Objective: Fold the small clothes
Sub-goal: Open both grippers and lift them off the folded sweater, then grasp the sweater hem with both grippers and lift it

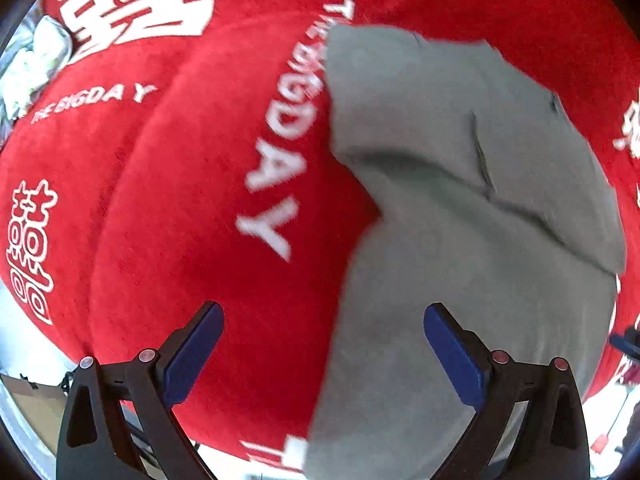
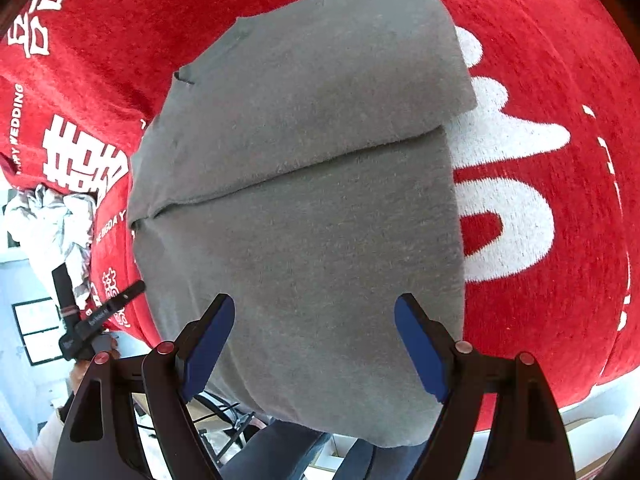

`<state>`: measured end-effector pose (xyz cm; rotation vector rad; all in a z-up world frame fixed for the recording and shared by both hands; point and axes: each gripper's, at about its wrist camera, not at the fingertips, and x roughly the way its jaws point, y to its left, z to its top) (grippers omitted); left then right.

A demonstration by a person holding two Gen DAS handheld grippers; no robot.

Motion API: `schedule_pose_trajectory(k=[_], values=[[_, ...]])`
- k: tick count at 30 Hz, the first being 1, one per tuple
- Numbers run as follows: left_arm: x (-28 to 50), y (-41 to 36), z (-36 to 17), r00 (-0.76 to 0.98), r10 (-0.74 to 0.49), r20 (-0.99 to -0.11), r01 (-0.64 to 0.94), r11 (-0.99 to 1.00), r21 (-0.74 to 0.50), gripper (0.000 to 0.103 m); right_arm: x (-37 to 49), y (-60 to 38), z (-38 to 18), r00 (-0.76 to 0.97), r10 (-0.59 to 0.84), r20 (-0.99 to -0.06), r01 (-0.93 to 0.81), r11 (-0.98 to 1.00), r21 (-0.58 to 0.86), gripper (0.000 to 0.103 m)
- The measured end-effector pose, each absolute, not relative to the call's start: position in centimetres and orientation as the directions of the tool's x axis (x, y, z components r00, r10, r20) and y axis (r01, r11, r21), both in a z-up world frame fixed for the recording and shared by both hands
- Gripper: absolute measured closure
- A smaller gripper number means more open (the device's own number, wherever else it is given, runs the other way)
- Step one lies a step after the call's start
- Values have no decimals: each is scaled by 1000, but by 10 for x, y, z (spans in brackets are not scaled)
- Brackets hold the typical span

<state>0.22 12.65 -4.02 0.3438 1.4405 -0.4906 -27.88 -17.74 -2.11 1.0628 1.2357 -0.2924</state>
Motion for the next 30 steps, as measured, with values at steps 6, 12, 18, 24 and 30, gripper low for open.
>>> schedule_pose_trajectory(k=[6, 12, 18, 24, 30], values=[[-34, 131, -50, 20, -78, -997, 498, 865, -57, 2, -304, -177, -33, 336, 422, -842, 670, 521, 529, 18], [-71, 152, -57, 3, -50, -999, 446, 894, -43, 2, -339, -158, -55, 291, 517, -805, 665, 495, 559, 18], [-104, 173, -73, -64, -38, -997, 422, 904, -62, 2, -373, -130, -79, 274, 549, -790, 694, 455, 558, 18], [-130, 190, -85, -103, -92, -990, 441, 888, -128, 2, -389, -99, -98, 287, 564, -775, 689, 440, 575, 18], [-169, 203, -98, -138, -114, -984, 508, 845, -169, 1, -383, -64, -126, 238, 581, -778, 666, 485, 566, 18]])
